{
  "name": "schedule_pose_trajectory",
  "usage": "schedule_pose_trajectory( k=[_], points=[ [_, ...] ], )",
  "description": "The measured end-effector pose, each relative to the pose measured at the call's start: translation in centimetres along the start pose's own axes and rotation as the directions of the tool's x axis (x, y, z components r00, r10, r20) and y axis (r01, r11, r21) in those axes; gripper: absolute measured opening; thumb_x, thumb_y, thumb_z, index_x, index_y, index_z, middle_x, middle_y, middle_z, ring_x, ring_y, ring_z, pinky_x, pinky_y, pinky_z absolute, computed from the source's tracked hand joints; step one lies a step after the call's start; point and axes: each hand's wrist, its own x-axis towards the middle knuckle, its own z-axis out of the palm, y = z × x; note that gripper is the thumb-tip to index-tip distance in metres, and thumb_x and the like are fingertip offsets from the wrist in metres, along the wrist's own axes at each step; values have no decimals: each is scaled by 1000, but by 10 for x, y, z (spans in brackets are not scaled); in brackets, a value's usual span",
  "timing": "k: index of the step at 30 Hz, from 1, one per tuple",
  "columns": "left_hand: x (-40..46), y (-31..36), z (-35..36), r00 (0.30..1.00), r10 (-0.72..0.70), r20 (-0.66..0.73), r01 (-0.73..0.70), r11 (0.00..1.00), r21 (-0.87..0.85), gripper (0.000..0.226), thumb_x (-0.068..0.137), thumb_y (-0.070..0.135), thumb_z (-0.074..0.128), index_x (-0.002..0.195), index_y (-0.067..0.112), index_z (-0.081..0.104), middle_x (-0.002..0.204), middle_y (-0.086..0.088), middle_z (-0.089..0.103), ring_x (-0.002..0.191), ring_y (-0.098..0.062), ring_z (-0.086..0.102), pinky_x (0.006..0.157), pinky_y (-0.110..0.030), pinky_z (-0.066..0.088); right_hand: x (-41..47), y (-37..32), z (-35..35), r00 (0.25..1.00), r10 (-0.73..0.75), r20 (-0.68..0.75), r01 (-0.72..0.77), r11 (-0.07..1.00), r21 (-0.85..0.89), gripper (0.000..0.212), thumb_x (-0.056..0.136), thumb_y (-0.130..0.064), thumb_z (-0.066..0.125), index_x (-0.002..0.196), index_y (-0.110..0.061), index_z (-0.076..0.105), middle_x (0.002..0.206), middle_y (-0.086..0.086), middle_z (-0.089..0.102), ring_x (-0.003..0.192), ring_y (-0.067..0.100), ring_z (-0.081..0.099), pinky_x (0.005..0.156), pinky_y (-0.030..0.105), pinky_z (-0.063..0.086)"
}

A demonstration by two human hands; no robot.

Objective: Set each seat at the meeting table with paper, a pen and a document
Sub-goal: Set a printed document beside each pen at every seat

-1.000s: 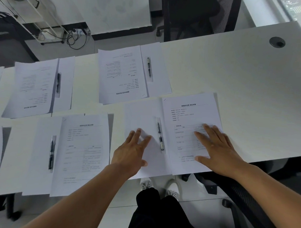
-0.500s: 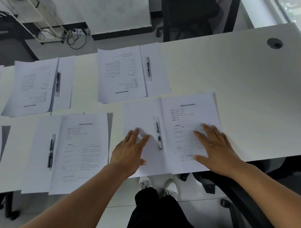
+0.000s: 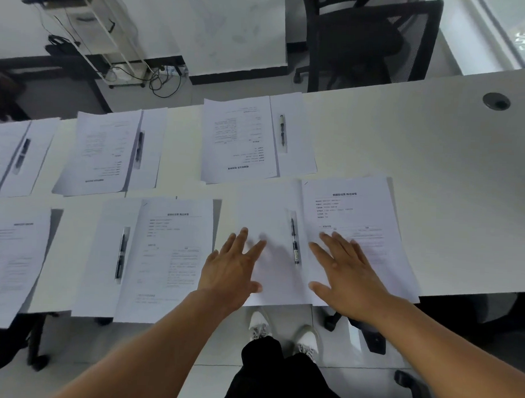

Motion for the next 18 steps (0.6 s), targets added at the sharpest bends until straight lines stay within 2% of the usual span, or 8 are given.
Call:
schedule_pose_trajectory(
  k=[10,18],
  points=[
    [-40,-55,-15,995,-93,-32,93,996,-3,104,99,54,74,172,46,0,183,-2,-12,170,-28,-1,132,-56,29,23,-64,-17,993,-110,-48,111,994,17,87,107,-58,46,172,-28,-2,180,2,-12,165,23,-17,134,46,-9],
    [-48,-117,-14,996,-76,-51,74,997,-35,102,99,57,71,172,46,0,183,-1,-13,170,-30,-1,132,-56,26,45,-129,-20,993,-108,-45,107,994,-20,87,107,-58,46,172,-27,-3,180,1,-13,165,24,-17,133,45,-9]
  ],
)
